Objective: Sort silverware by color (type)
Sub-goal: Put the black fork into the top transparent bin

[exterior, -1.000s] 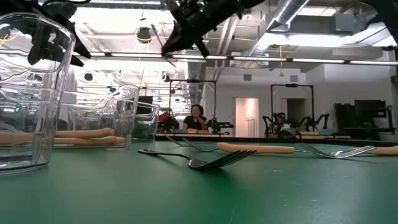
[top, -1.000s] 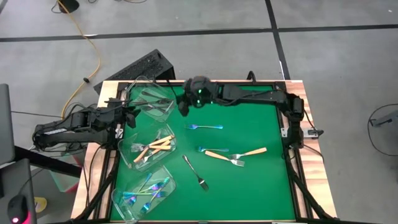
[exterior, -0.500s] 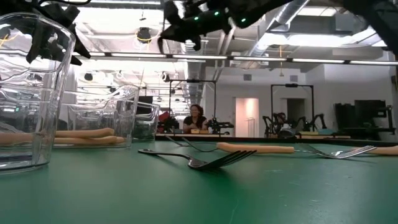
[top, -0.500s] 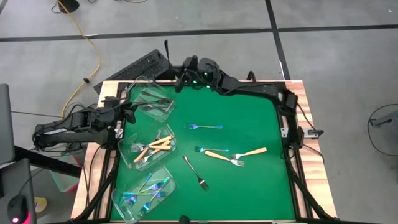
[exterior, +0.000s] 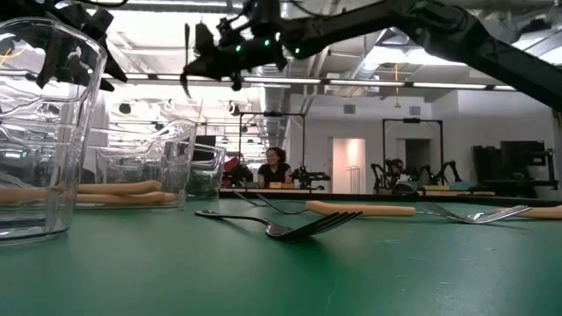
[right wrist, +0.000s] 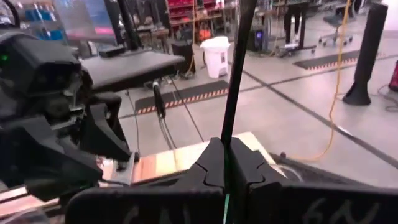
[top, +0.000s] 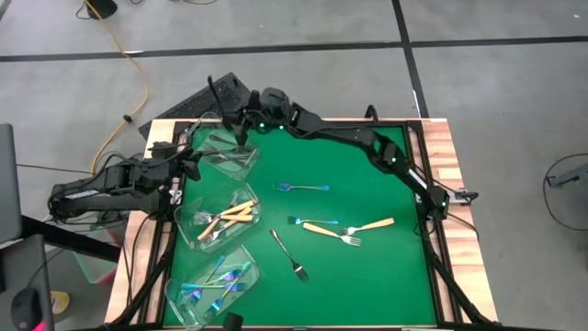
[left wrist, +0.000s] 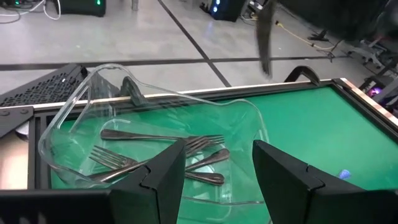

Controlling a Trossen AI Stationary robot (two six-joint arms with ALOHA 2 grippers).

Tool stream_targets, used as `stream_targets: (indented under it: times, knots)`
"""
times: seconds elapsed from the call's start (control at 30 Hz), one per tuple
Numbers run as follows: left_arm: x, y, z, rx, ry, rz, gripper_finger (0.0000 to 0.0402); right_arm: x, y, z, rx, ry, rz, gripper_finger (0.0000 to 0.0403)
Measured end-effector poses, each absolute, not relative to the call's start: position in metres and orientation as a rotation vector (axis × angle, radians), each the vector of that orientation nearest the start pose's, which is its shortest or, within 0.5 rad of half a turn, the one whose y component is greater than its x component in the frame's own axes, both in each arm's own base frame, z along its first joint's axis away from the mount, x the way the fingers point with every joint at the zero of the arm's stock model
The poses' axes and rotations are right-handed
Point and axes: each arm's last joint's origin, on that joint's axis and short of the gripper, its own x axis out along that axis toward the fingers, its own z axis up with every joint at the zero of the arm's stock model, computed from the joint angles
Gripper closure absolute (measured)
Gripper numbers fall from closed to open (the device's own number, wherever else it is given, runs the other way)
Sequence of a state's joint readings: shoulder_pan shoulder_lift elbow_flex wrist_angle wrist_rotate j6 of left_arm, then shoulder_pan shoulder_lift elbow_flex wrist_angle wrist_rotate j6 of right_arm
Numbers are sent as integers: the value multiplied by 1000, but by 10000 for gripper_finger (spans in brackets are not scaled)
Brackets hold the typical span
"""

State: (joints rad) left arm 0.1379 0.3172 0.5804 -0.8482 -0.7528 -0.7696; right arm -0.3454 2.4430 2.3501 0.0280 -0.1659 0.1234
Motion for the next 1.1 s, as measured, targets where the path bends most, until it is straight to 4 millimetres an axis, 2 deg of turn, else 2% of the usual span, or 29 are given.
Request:
stream_targets:
  times: [0.37, 0.53, 0.73, 0.87, 1.1]
  knots:
    - [60, 29, 258, -506, 207, 1048, 230, 550, -184, 253, 116, 196, -156, 390]
    - [60, 29, 258, -500, 207, 1057, 230, 560, -176, 214, 141, 292, -135, 390]
    - [60, 29, 258, -496, 204, 1065, 230, 563, -173, 204, 140, 307, -135, 390]
    - [59, 29, 258, -491, 202, 1074, 230, 564, -175, 185, 144, 370, -138, 390]
    - [59, 29, 258, -491, 203, 1073, 230, 563, -174, 183, 138, 392, -136, 390]
